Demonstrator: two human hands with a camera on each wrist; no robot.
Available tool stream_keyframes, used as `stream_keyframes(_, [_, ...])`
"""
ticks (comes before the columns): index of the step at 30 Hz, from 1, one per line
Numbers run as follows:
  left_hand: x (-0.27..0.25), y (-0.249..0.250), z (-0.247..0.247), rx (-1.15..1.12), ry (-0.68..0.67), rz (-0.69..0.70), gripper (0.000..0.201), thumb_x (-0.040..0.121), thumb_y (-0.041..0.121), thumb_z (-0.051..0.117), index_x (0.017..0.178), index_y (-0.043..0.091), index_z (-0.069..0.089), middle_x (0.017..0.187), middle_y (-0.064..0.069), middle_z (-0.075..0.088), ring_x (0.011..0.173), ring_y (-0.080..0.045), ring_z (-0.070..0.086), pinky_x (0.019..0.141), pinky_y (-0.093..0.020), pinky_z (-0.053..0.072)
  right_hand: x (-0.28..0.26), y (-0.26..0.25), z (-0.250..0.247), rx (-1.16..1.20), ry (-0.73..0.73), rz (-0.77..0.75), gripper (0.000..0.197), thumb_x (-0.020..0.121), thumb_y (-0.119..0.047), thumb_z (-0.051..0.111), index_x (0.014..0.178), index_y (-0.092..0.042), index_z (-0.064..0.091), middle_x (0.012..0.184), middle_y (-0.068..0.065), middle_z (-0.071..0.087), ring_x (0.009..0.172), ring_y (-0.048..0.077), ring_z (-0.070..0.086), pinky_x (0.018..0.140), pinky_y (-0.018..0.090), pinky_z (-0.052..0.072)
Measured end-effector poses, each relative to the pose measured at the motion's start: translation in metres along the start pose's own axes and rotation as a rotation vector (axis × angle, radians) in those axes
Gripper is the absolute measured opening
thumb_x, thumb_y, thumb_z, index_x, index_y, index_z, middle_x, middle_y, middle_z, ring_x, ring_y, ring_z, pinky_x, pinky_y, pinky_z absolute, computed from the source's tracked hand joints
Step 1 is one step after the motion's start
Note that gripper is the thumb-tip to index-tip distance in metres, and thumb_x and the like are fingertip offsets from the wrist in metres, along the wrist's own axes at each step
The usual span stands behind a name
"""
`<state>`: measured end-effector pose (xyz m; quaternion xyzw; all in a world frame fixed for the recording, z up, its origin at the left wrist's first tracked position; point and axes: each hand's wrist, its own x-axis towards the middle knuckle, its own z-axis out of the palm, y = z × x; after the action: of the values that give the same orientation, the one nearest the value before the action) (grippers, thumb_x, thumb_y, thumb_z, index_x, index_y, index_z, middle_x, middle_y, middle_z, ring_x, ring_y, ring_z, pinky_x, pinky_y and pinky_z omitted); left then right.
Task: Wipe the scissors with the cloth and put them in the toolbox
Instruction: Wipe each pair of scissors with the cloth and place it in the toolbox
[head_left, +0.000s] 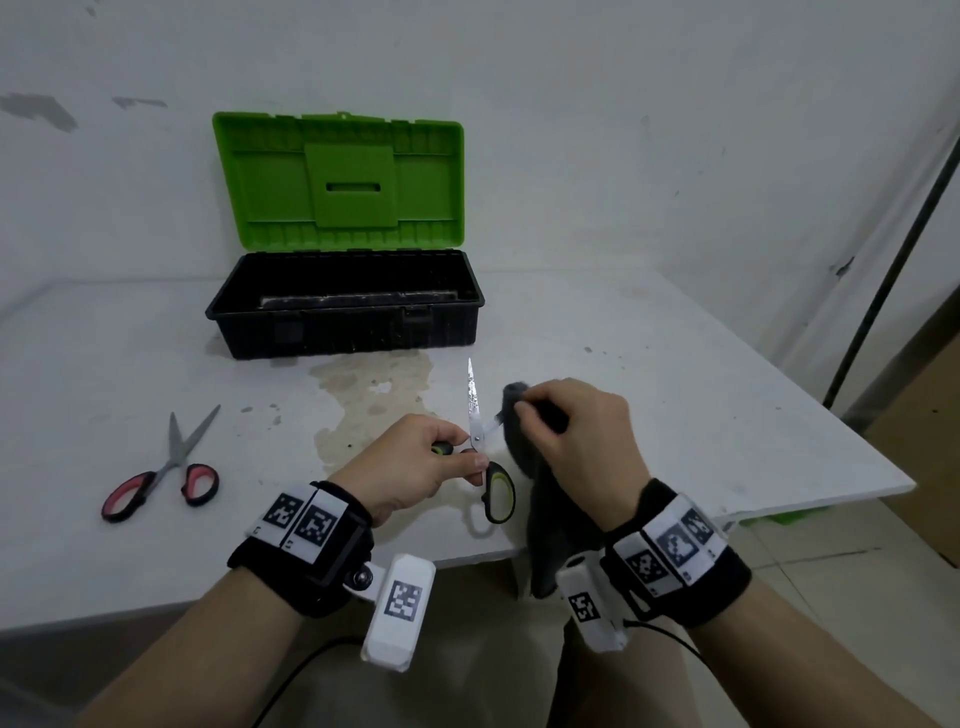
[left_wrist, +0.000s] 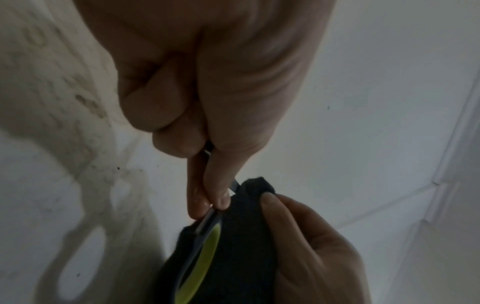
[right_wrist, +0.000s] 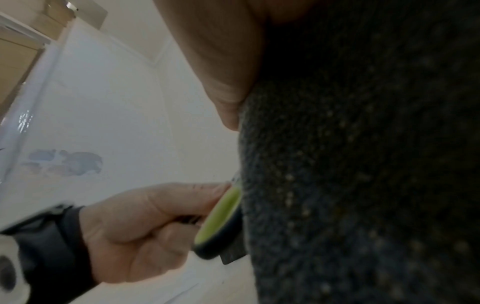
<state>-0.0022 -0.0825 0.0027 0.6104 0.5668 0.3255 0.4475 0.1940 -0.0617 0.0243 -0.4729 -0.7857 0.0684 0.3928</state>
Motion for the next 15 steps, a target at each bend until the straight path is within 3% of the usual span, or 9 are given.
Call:
stream_keyframes(2, [0.001,0.002,0.001,0.029,-0.014,0.039,0.019,0.089,0.027,0.074,0.075,0.015,0.076,0.076,-0.022,0.067,0.045,-0.008,0.036,0.046,-0.019,0.031,-0.002,0.001,0.009,-0.016,-0.033,-0.022,0.007,0.086,-0.020,0.068,0.088,-0.015,0.073,0.083,-0.004,0.070,0.075,0.009,0.061,0.071,0.013,0.040])
stream_keyframes(4, [0.000,0.000,0.001,0.044,-0.016,0.059,0.020,0.089,0.030,0.075,0.074,0.017,0.076,0.083,-0.023,0.071,0.051,-0.013,0.039,0.050,-0.023,0.033,0.002,0.006,0.011,-0.016,-0.020,-0.005,0.007,0.086,-0.019,0.067,0.087,-0.015,0.072,0.082,-0.003,0.071,0.074,0.010,0.061,0.070,0.013,0.038])
stream_keyframes(8, [-0.003,-0.005,0.001,0.047,-0.012,0.050,0.017,0.089,0.029,0.074,0.078,0.016,0.077,0.076,-0.017,0.069,0.051,-0.010,0.040,0.050,-0.020,0.034,0.021,0.030,0.002,-0.009,0.045,0.158,0.010,0.087,-0.020,0.065,0.086,-0.014,0.073,0.083,-0.001,0.073,0.079,0.014,0.064,0.069,0.013,0.035])
stream_keyframes(10, [-0.004,-0.006,0.000,0.024,0.001,0.026,0.016,0.091,0.026,0.073,0.080,0.015,0.077,0.065,-0.005,0.067,0.047,-0.004,0.039,0.048,-0.017,0.033,0.025,0.038,-0.006,-0.007,0.099,0.207,0.011,0.087,-0.021,0.066,0.085,-0.014,0.073,0.082,-0.002,0.072,0.080,0.015,0.065,0.069,0.014,0.037])
stream_keyframes(13, [-0.001,-0.006,-0.003,-0.010,0.023,-0.006,0.017,0.092,0.024,0.071,0.081,0.012,0.077,0.061,0.006,0.063,0.045,-0.005,0.037,0.046,-0.016,0.032,0.015,0.027,-0.014,0.016,0.126,0.131,0.007,0.087,-0.021,0.067,0.086,-0.017,0.073,0.081,-0.006,0.071,0.075,0.008,0.062,0.069,0.005,0.038])
stream_keyframes(15, [0.000,-0.004,-0.002,-0.031,0.009,-0.024,0.017,0.093,0.022,0.070,0.083,0.009,0.076,0.056,0.007,0.061,0.044,-0.006,0.035,0.043,-0.016,0.030,0.003,0.009,-0.011,0.029,0.026,0.002,0.006,0.086,-0.020,0.069,0.089,-0.017,0.073,0.082,-0.008,0.069,0.074,0.005,0.059,0.071,0.003,0.038])
